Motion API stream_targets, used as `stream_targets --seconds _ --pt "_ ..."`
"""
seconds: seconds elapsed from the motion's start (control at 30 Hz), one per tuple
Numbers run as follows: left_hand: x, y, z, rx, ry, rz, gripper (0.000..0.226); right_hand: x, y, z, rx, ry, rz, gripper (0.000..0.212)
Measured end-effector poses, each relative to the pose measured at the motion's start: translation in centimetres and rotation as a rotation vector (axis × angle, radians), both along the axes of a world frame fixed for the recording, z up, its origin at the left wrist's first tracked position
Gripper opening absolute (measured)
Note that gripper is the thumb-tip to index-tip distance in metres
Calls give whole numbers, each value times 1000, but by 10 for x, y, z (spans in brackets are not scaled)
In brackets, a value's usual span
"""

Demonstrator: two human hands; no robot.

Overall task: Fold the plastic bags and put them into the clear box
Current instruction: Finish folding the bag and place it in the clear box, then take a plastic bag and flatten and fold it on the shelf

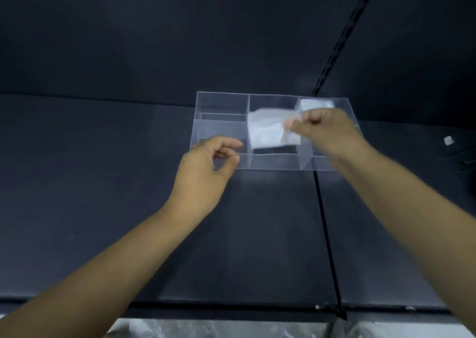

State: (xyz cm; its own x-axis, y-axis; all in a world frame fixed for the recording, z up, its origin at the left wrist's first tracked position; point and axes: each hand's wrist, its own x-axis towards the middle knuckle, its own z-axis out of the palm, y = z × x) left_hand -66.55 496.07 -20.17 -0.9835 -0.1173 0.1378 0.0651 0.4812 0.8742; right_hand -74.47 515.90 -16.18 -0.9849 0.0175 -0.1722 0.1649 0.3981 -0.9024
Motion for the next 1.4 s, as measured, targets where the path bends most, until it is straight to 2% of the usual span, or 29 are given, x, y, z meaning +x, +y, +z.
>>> stream_targets --seconds 0.07,0.17,0.27,0.37,0.47,0.57,0.77,0.87,0.93,1.0,1.07,1.13,1.2,1.27,1.33,1.37,1.4 --pt "-1 5 -10 -338 85 -91 36 -35 -2 -2 109 61 -70 22" --pt "2 10 -29 -640 56 -246 60 -77 -14 -21 467 70 -57 12" --pt "4 8 -40 -743 78 -274 69 -95 -21 -40 906 76 -20 4" --pt "2 7 -41 -766 63 -314 72 -101 -17 -49 1095 68 -41 21" --pt "1 6 -42 -771 58 -322 73 -103 -16 -47 1091 105 -72 33" --pt "9 6 -42 -717 91 -290 69 -95 -11 -39 983 176 -119 45" --pt "59 3 -54 -690 71 -284 61 -45 13 -14 697 297 -118 36" --pt "90 2 -61 -728 18 -282 57 16 15 -8 479 392 25 18" --pt "109 2 -67 -786 -35 -294 62 76 12 -10 357 437 211 11" --pt "125 2 -71 -881 -72 -298 65 139 12 -21 272 392 475 6" --pt "135 3 -74 -936 -81 -296 67 193 15 -45 296 227 796 7" --pt "142 3 -76 -961 -85 -296 68 230 23 -79 466 35 1059 28" --pt "145 2 -78 -974 -89 -307 69 250 32 -117 737 -27 1120 58" --pt "147 1 -79 -986 -112 -317 70 258 41 -141 985 -133 1027 79" --pt "147 0 -80 -993 -129 -322 71 261 46 -154 1023 -276 913 81" --pt "147 0 -80 -989 -137 -323 71 262 49 -157 968 -355 896 70" --pt "147 0 -80 -979 -144 -324 71 263 48 -158 885 -424 894 47"
